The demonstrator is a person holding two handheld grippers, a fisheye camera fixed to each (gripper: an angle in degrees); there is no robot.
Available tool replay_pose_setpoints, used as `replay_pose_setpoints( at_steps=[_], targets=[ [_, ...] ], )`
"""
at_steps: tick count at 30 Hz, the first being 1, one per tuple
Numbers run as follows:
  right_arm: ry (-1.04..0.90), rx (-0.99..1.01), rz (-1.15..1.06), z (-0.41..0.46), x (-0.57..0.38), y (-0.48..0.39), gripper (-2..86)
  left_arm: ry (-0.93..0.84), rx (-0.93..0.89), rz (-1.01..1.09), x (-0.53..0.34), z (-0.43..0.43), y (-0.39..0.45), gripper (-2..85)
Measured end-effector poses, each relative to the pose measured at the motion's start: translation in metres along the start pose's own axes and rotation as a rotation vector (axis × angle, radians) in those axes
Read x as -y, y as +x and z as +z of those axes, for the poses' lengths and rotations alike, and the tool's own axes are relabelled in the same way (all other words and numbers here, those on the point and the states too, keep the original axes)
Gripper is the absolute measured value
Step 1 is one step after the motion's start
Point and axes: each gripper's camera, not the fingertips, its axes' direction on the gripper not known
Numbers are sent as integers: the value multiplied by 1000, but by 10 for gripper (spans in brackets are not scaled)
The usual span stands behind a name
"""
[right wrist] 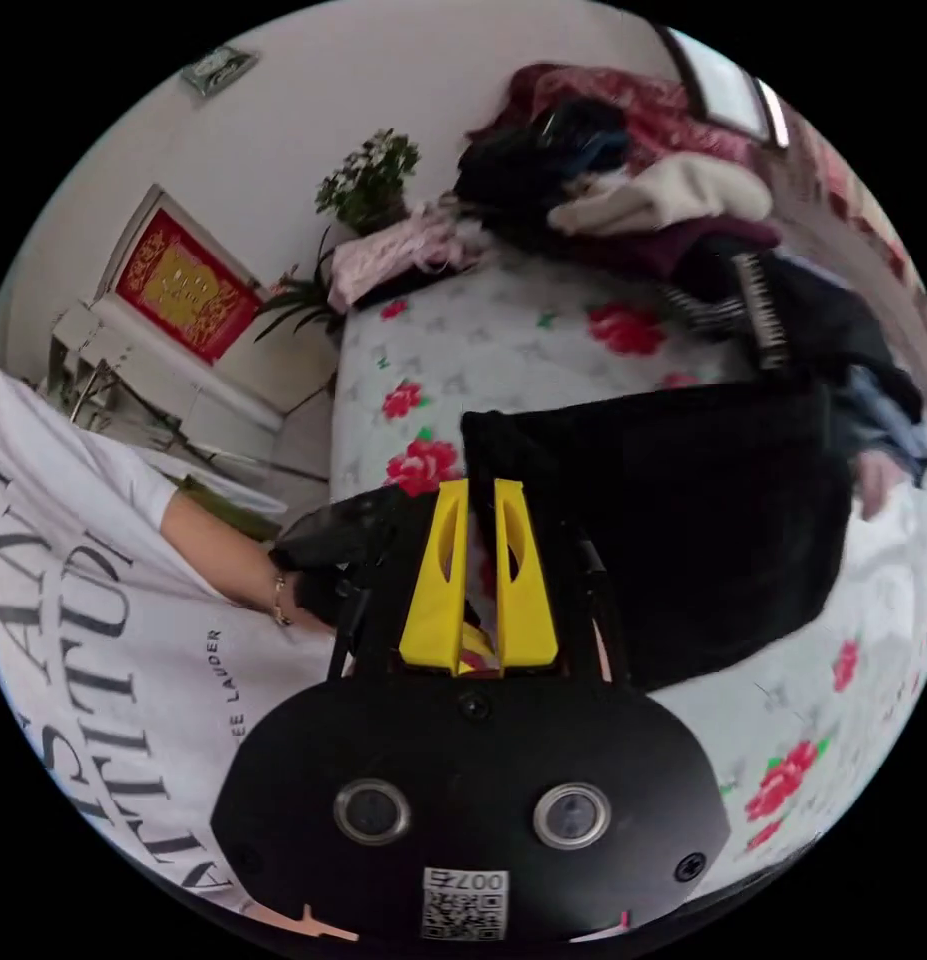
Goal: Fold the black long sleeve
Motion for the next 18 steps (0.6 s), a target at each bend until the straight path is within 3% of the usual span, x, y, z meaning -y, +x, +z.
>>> replay_pose_setpoints(
  at_steps=[3,7,11,16,18],
  targets=[
    [-140,174,75,68,7,20,34,38,-19,-138,-37,-29,-28,71],
    [-5,334,190,47,-25,48,48,165,-86,-350,-73,-77,-68,91],
    [288,212,356,-39,-90,97,67,294,-155,-448,-80,-114,-92,114],
    [333,32,545,-88,-144,146,93,338,-224,-470,-64,-145,-114,169],
    [362,54,646,-92,-167,166,103,341,-265,-478,-58,-150,-120,198]
  ],
)
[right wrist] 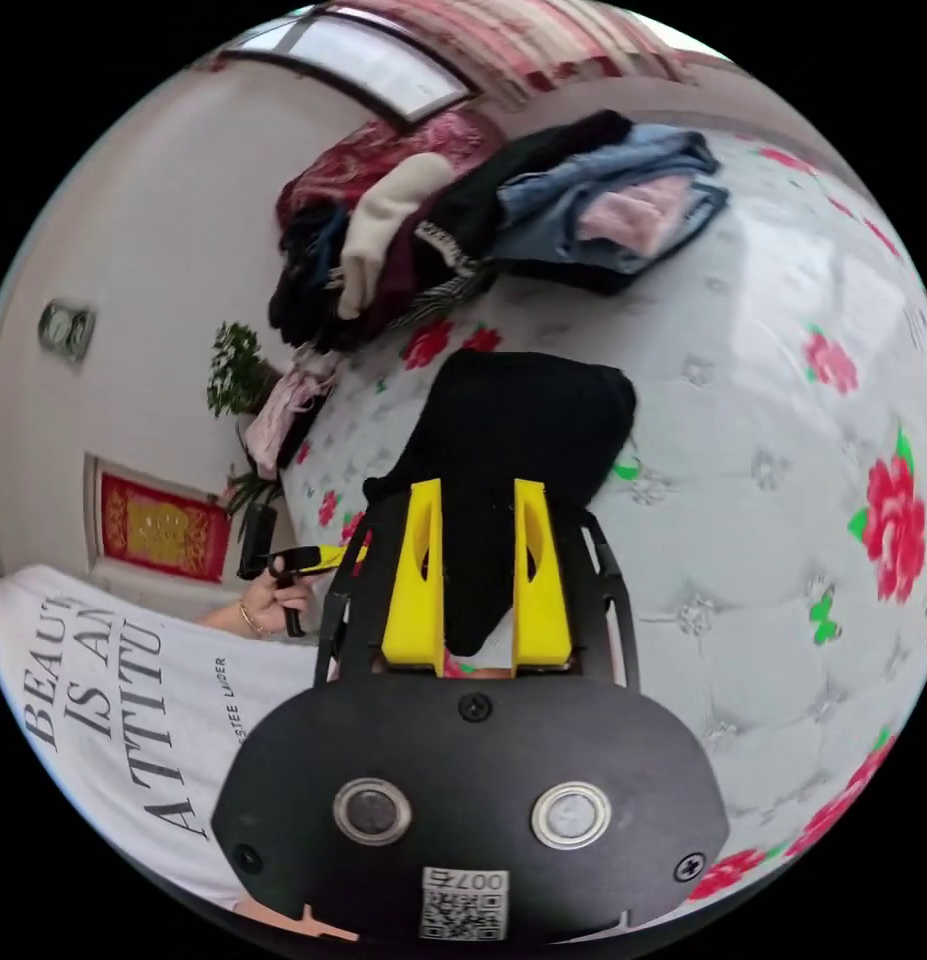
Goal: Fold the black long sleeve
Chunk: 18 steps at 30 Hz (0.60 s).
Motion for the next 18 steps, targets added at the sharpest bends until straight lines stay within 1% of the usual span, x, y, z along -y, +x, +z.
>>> replay_pose_setpoints(
  at_steps=[2,4,6,8,10,11,12,13,14,16,18],
  targets=[
    [58,115,184,-8,-13,47,115,3,-64,-26,9,-2,-2,221],
    [74,199,282,-3,-23,75,120,18,-144,-44,22,-4,-2,235],
    [57,265,350,9,-27,97,121,0,-150,-45,31,-3,0,235],
    [49,379,400,26,-25,117,121,-33,-111,-36,40,-2,4,224],
    [43,403,442,36,-24,128,117,-47,-104,-46,46,-3,8,199],
    [59,409,455,36,-26,133,114,-48,-101,-44,47,-2,9,169],
    [67,416,463,34,-28,135,112,-60,-57,-70,47,-3,9,110],
    [80,422,462,29,-31,135,107,-51,-39,-87,46,-6,9,93],
    [78,406,436,22,-34,130,102,-39,-55,-97,44,-8,10,84],
    [54,382,382,9,-40,118,97,13,-162,-86,34,-20,16,78],
    [38,402,356,-3,-52,108,93,17,-164,-44,21,-31,28,77]
  ],
)
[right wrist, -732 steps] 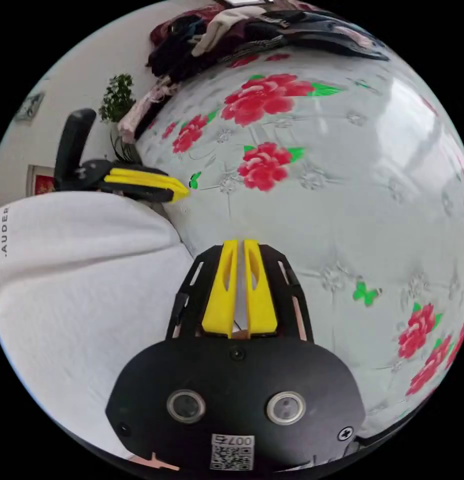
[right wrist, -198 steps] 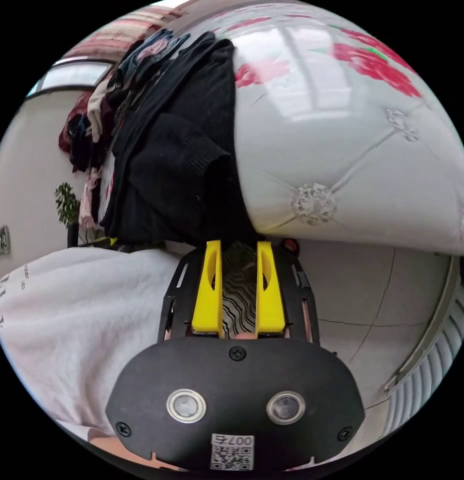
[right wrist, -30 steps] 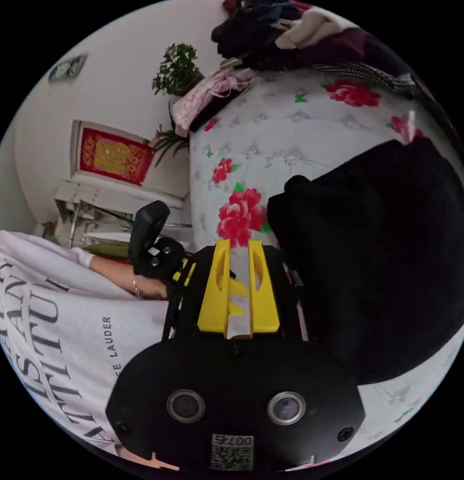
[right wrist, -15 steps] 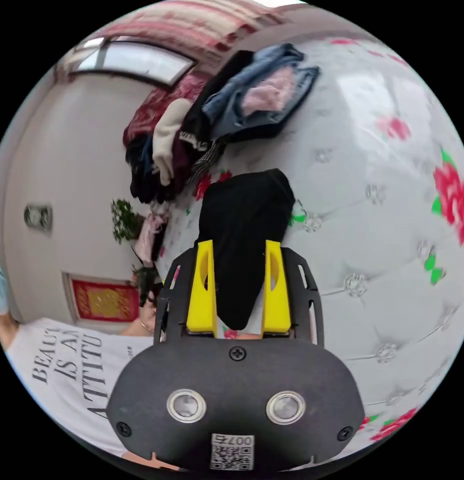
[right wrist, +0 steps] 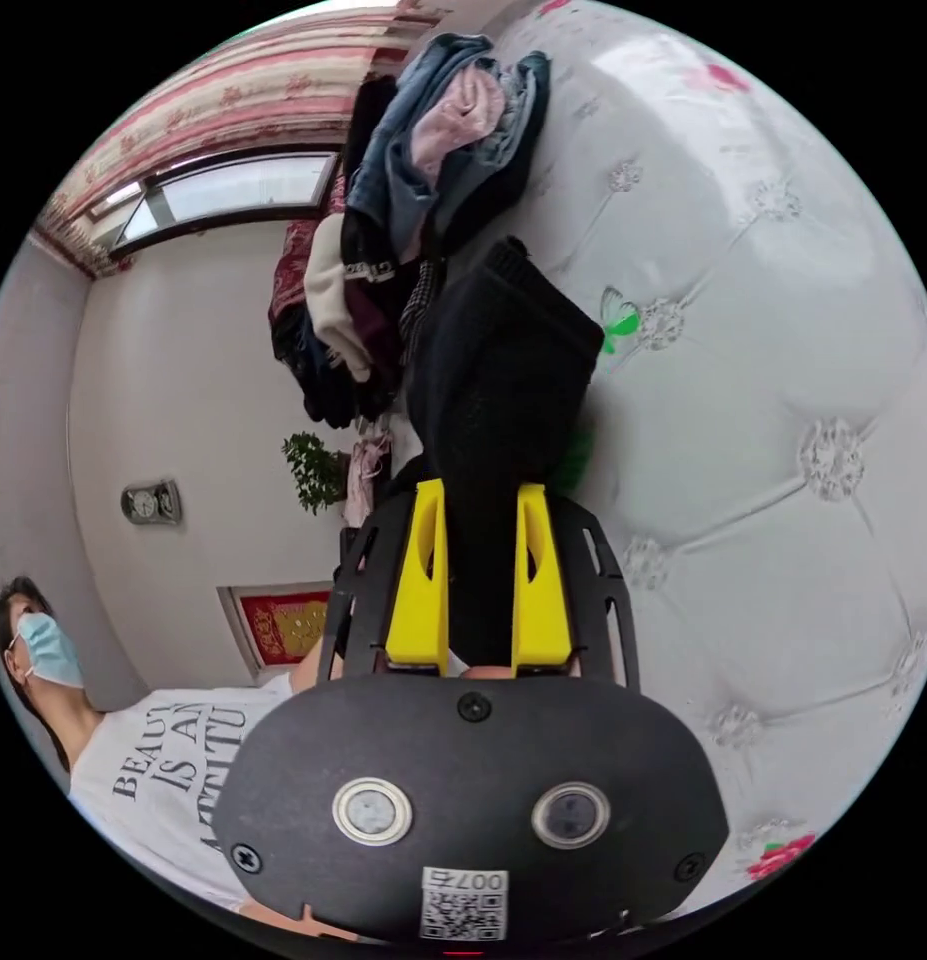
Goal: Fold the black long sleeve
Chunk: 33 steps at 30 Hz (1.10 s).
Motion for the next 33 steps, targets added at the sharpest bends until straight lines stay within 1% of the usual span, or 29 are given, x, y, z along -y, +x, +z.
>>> replay_pose_setpoints(
  at_steps=[2,5,10,14,18,21,23,24,26,27,28,32,33],
  targets=[
    [2,67,-3,-12,-27,-8,88,-12,32,42,-19,-10,12,76],
    [-28,119,-22,-19,-59,-18,83,8,11,30,-59,-31,18,75],
    [-100,167,-40,-9,-82,-44,77,113,3,-13,-121,-73,26,73],
    [-150,153,-148,21,-75,-94,73,179,-11,17,-136,-106,30,72],
    [-153,161,-241,66,-56,-153,71,257,-46,101,-124,-161,33,72],
    [-154,179,-309,126,-33,-209,70,319,-61,169,-102,-217,30,72],
    [-174,206,-345,191,-10,-255,70,361,-56,202,-86,-256,26,72],
    [-183,213,-355,210,-4,-267,70,390,-42,230,-75,-284,22,72],
    [-217,230,-395,287,20,-315,70,429,-14,247,-57,-327,17,72],
    [-226,234,-406,307,25,-327,70,459,20,261,-46,-354,15,72],
    [-249,244,-420,345,35,-350,70,485,62,270,-37,-379,14,72],
    [-301,273,-467,470,64,-422,72,552,169,285,-10,-445,9,75],
    [-305,276,-467,489,67,-429,73,576,208,262,-3,-462,1,77]
  ],
)
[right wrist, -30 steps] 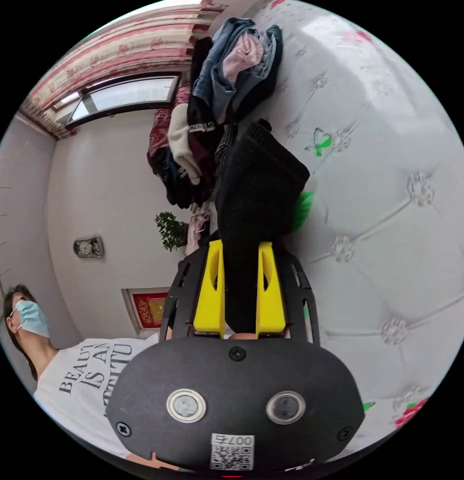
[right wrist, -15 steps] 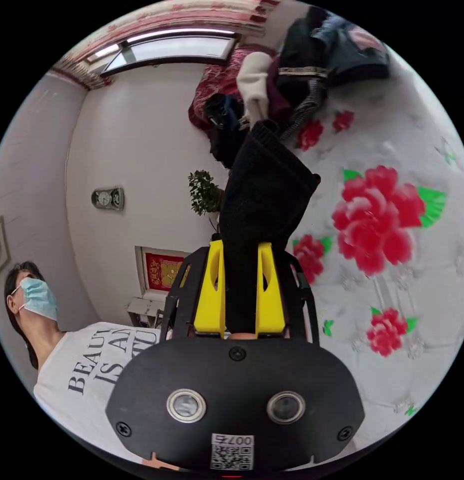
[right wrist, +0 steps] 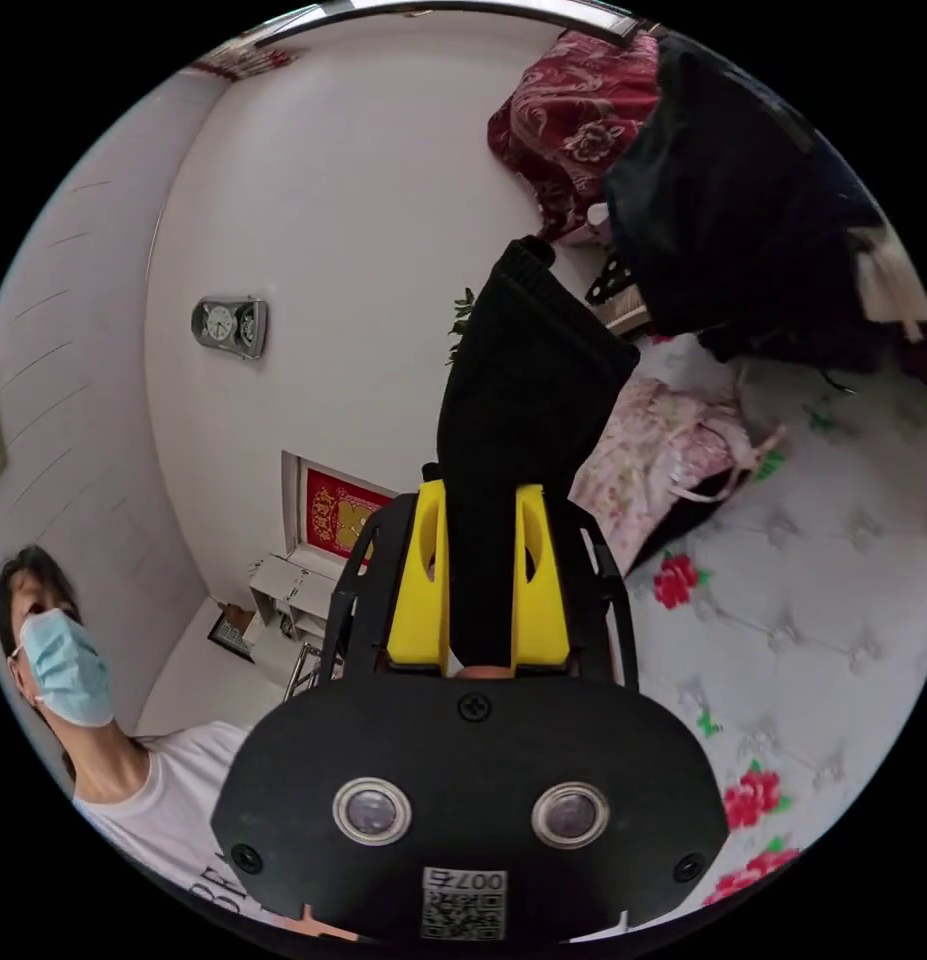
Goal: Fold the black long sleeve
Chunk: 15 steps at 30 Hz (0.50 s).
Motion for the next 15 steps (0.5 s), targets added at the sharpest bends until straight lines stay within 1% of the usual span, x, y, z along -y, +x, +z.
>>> replay_pose_setpoints(
  at_steps=[2,4,6,9,12,14,15],
  targets=[
    [-37,-28,40,62,26,19,74,18,119,-60,9,-8,-26,82],
    [-117,-73,99,99,27,44,74,62,361,-173,-3,-13,-63,80],
    [-214,-89,136,120,12,69,70,52,501,-218,-27,-9,-80,74],
    [-298,-189,132,110,-37,94,62,34,569,-189,-81,13,-89,78],
    [-369,-342,111,62,-96,105,57,-3,625,-115,-141,48,-75,85],
    [-425,-527,151,11,-148,111,52,-54,606,-24,-175,78,-57,90],
    [-436,-579,175,-4,-162,112,50,-121,588,17,-196,104,-45,92]
  ],
)
